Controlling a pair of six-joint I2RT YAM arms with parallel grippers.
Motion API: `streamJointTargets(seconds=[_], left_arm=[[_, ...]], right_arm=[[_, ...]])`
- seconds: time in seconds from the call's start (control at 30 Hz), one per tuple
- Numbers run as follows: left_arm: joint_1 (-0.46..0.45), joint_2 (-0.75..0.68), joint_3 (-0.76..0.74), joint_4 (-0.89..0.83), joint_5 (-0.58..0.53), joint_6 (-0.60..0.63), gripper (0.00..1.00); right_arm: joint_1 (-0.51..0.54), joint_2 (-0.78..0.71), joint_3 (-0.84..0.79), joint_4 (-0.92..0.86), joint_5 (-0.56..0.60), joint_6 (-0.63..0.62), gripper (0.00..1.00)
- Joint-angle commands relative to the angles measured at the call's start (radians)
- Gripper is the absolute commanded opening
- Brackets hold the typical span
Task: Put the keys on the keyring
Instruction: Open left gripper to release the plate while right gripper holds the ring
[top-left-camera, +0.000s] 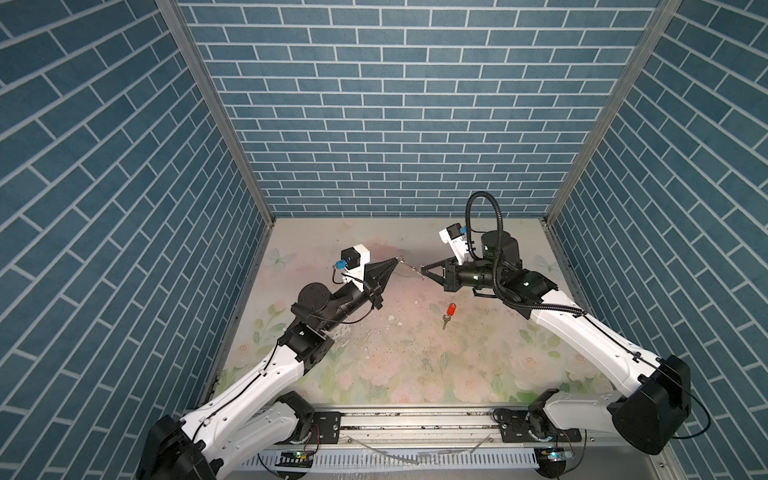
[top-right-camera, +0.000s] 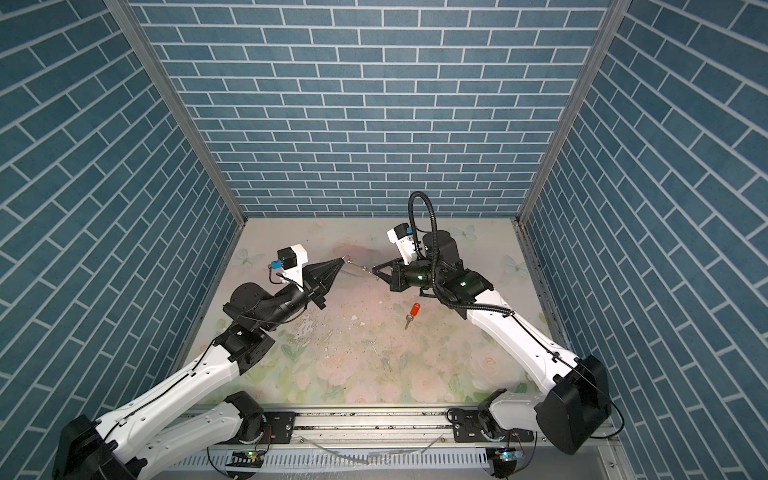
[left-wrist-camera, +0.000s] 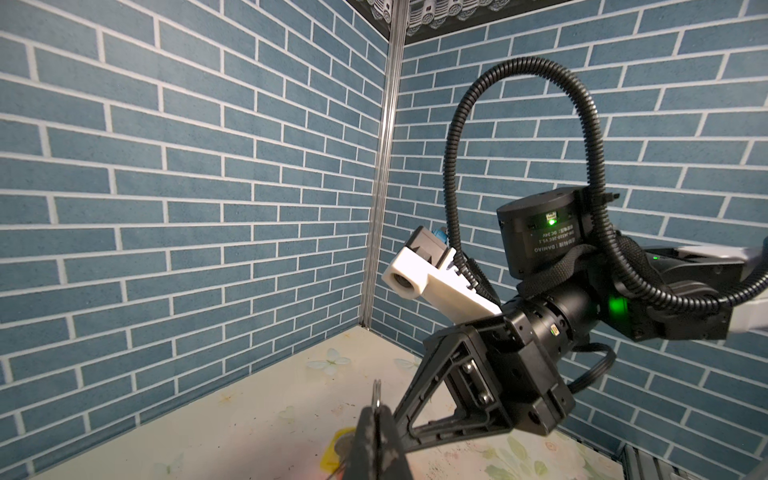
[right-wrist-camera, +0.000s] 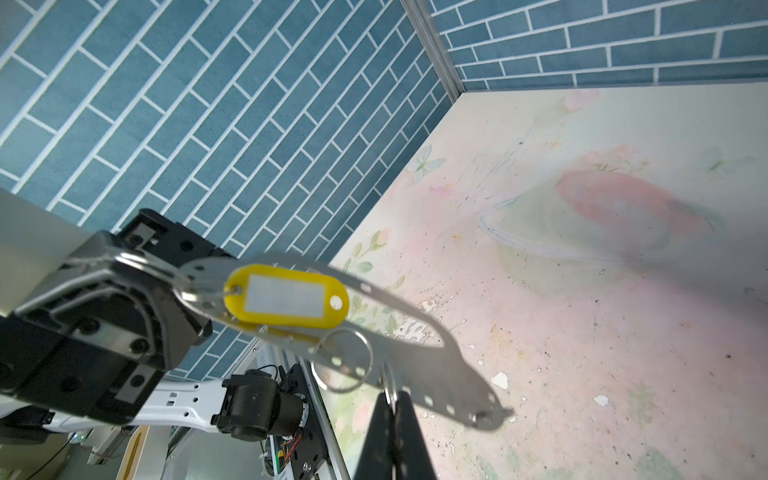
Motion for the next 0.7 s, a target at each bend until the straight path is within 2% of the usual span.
streamJointTargets(seconds=[0.0,0.17,0.3,0.33,0.4,0.5,0.67], left_arm=[[-0.001,-0.02,-0.014,0.035,-0.005,0.011,0.0],[-0.001,-0.023,-0.019,0.038,0.0,0.006,0.0],[-0.001,-0.018,-0.016,0.032,0.025,-0.002,0.0],[-0.001,-0.017,-0.016,0.023,0.027,-0.002,0.05],[-0.001,-0.022,-0.01,-0.005,0.022,-0.005,0.22],[-0.001,-0.035,-0.011,-0.034,0.013,-0.002,0.39],[-0.001,-0.077,-0.012,-0.099,-0.004,0.0,0.45]], right_arm=[[-0.008,0.007,0.042,-0.016,0.054,0.075,0.0],[-0.012,-0.001,0.023,0.03,0.074,0.106,0.0],[-0.011,-0.03,-0.044,0.132,0.111,0.102,0.0],[-0.011,-0.033,-0.05,0.146,0.117,0.088,0.0],[-0.011,-0.037,-0.057,0.161,0.129,0.049,0.0],[-0.011,-0.034,-0.048,0.158,0.135,-0.029,0.0],[-0.011,-0.022,-0.037,0.163,0.07,-0.188,0.0]])
